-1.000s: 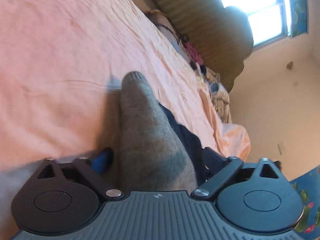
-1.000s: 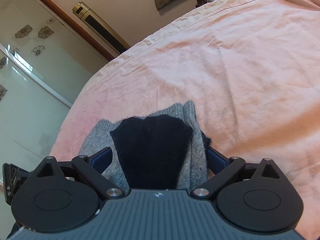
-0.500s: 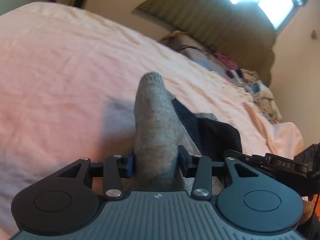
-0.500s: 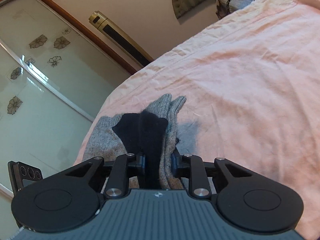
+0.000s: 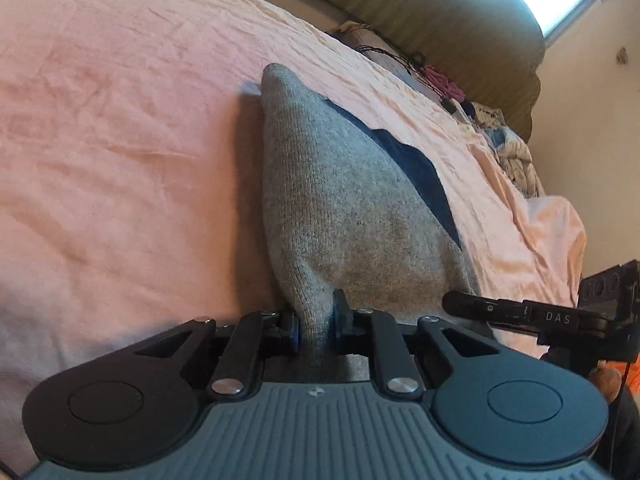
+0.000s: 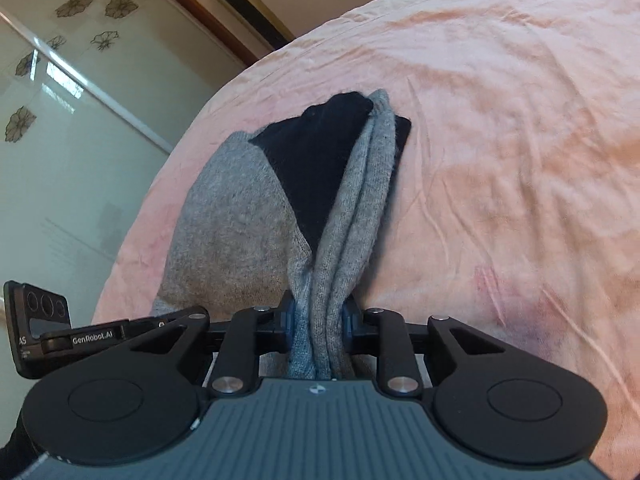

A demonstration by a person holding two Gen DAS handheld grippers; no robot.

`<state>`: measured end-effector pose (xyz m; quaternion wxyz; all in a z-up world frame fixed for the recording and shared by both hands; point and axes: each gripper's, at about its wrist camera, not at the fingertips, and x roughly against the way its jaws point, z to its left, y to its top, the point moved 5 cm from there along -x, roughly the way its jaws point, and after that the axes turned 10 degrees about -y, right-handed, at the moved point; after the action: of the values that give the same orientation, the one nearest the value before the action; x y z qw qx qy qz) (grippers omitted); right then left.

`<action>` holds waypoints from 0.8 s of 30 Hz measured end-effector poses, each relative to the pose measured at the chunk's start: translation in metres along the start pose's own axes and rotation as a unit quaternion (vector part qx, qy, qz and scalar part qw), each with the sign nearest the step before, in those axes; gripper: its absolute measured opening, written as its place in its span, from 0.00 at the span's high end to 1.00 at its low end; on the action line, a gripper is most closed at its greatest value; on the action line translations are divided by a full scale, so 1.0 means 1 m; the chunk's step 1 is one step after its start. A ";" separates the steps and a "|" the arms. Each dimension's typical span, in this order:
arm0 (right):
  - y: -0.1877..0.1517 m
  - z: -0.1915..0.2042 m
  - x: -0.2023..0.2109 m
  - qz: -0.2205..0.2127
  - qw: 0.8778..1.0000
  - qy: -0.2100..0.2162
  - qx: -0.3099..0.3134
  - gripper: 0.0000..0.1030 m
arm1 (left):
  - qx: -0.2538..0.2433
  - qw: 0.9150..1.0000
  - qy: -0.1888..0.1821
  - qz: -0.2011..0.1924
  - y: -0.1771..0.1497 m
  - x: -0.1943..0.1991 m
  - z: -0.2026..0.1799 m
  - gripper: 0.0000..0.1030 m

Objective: Fold small clothes

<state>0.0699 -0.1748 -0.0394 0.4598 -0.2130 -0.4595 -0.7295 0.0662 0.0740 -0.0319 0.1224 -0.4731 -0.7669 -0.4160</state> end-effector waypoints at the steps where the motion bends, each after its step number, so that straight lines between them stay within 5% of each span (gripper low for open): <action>1: -0.002 -0.003 0.000 -0.001 1.000 -0.002 -0.002 0.74 | -0.019 1.000 0.003 0.004 -0.001 0.001 -0.001 0.82; 3: -0.006 -0.010 0.000 -0.013 1.000 0.006 -0.010 0.77 | -0.050 0.998 0.027 -0.004 -0.004 0.014 -0.011 0.75; 5: -0.007 -0.017 0.010 -0.017 0.999 0.017 -0.048 0.64 | -0.138 0.988 0.069 -0.029 -0.012 0.031 -0.034 0.65; 7: -0.009 -0.020 0.033 -0.039 0.997 0.013 -0.068 0.41 | -0.238 0.965 0.096 -0.060 -0.034 0.049 -0.058 0.43; 9: -0.014 -0.016 0.057 -0.051 0.996 0.039 -0.066 0.41 | -0.303 0.945 0.101 -0.069 -0.058 0.055 -0.074 0.31; 13: -0.030 0.005 0.074 -0.025 0.999 0.043 -0.023 0.52 | -0.342 0.930 0.131 -0.036 -0.081 0.036 -0.075 0.32; 21: -0.041 0.012 0.048 0.013 1.000 -0.014 0.013 0.60 | -0.319 0.935 0.153 -0.035 -0.075 0.021 -0.065 0.38; 23: -0.043 0.012 0.042 0.021 1.000 -0.015 0.017 0.66 | -0.305 0.940 0.147 -0.037 -0.072 0.023 -0.062 0.72; 24: -0.044 0.012 0.041 0.022 0.999 -0.018 0.018 0.71 | -0.299 0.943 0.143 -0.039 -0.071 0.025 -0.061 0.81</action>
<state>0.0111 -0.1770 -0.0245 0.4713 -0.2272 -0.4761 -0.7068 -0.0179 0.0288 -0.0168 0.0674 -0.3931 -0.5997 -0.6937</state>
